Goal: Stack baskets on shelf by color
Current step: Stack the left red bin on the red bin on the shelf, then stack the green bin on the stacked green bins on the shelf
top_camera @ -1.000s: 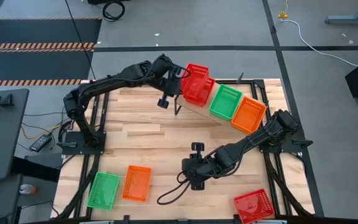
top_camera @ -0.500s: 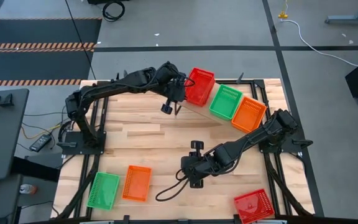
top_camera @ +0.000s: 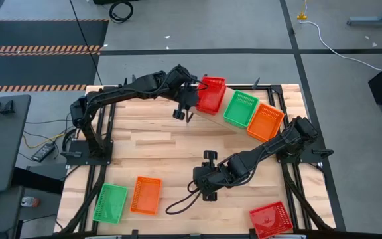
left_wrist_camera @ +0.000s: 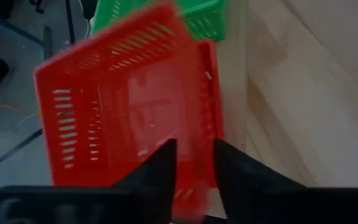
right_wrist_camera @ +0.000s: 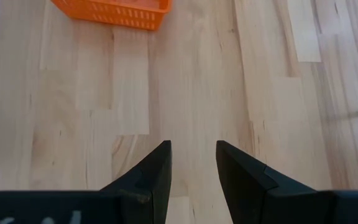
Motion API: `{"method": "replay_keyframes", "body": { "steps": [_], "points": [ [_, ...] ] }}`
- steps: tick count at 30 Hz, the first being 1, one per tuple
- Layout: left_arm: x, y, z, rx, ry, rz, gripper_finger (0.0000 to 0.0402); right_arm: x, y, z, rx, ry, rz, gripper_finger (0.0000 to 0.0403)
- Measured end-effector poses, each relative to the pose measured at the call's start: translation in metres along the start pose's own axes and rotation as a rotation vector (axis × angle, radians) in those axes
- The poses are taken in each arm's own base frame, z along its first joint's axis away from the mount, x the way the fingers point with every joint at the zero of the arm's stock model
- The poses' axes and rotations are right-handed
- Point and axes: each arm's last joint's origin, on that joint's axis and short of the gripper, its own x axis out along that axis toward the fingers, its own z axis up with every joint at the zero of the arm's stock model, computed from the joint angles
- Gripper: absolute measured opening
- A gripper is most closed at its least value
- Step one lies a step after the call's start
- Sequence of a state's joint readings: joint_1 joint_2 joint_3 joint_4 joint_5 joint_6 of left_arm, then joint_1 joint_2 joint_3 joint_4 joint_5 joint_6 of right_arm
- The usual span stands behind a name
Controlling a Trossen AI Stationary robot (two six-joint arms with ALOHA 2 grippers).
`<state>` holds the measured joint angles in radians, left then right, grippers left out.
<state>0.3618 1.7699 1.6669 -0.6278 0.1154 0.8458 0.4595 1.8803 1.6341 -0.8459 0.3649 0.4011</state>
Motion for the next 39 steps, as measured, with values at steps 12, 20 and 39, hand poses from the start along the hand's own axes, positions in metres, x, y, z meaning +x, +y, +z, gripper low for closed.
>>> {"method": "replay_keyframes", "body": {
  "steps": [12, 20, 39],
  "points": [
    [-0.005, 0.009, 0.003, 0.002, 0.045, 0.155, 0.0189, 0.0, 0.001, 0.0, -0.002, 0.001, 0.001, 0.0132],
    [-0.045, 0.012, 0.012, -0.128, -0.003, 0.232, 0.0174, 0.0, 0.0, 0.002, 0.01, -0.016, 0.006, 0.0132],
    [-0.059, -0.038, -0.021, -0.536, -0.048, 0.001, 0.0093, 0.008, -0.021, 0.014, 0.147, -0.054, -0.022, 0.0132]
  ]
}}
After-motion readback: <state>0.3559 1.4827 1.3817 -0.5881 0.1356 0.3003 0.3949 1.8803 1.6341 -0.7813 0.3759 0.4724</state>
